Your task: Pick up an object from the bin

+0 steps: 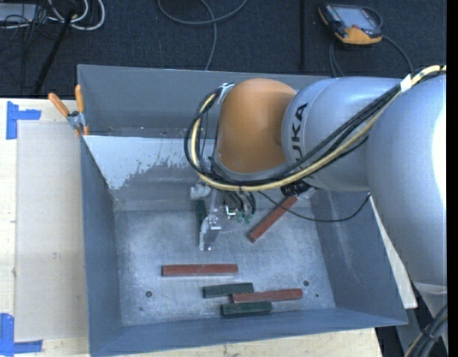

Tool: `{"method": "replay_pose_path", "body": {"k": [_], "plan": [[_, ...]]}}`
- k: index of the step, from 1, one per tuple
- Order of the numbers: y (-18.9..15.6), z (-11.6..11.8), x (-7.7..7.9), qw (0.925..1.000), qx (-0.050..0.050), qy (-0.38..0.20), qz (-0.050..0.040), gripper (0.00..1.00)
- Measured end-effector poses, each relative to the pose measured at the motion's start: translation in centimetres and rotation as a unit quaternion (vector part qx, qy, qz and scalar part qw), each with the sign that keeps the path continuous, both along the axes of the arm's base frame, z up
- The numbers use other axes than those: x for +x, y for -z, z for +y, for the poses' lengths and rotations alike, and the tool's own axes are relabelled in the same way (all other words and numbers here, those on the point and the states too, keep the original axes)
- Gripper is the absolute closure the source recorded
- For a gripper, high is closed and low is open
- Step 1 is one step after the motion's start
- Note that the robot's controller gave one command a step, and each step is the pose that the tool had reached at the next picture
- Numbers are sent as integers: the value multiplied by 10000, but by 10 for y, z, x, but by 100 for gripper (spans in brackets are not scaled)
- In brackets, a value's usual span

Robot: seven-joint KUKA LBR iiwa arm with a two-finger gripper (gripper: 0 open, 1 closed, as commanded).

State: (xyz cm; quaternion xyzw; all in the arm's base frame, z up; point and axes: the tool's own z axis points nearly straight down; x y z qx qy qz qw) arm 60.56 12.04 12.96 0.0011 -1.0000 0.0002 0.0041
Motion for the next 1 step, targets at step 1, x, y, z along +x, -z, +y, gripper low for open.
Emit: {"method": "replay_pose_path", "body": {"k": [1], "plan": [[-5,0,2,10000,4,10,-37,0]]}}
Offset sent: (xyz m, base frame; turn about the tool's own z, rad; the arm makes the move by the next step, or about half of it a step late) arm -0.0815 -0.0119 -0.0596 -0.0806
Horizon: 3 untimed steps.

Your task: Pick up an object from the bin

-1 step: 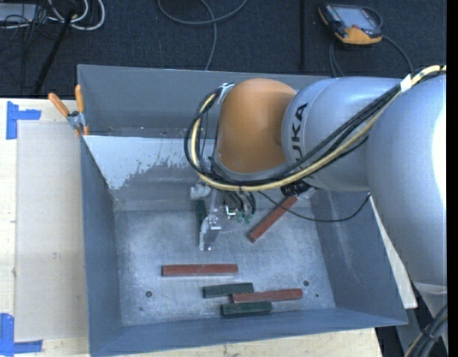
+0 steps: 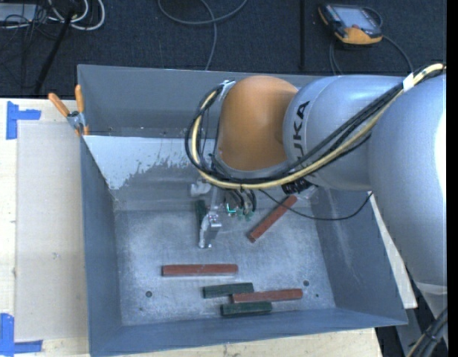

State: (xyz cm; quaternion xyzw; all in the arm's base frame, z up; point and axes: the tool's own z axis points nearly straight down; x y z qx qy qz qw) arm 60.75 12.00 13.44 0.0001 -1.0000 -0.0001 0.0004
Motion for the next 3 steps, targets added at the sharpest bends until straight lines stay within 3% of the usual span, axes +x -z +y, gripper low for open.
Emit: {"method": "replay_pose_path", "body": {"k": [1,2,3], "plan": [[58,-10,-78,9992,20,-393,-77,100],[58,-10,-78,9992,20,-391,-77,100],[-132,-19,-85,9959,2,-904,-22,100]]}}
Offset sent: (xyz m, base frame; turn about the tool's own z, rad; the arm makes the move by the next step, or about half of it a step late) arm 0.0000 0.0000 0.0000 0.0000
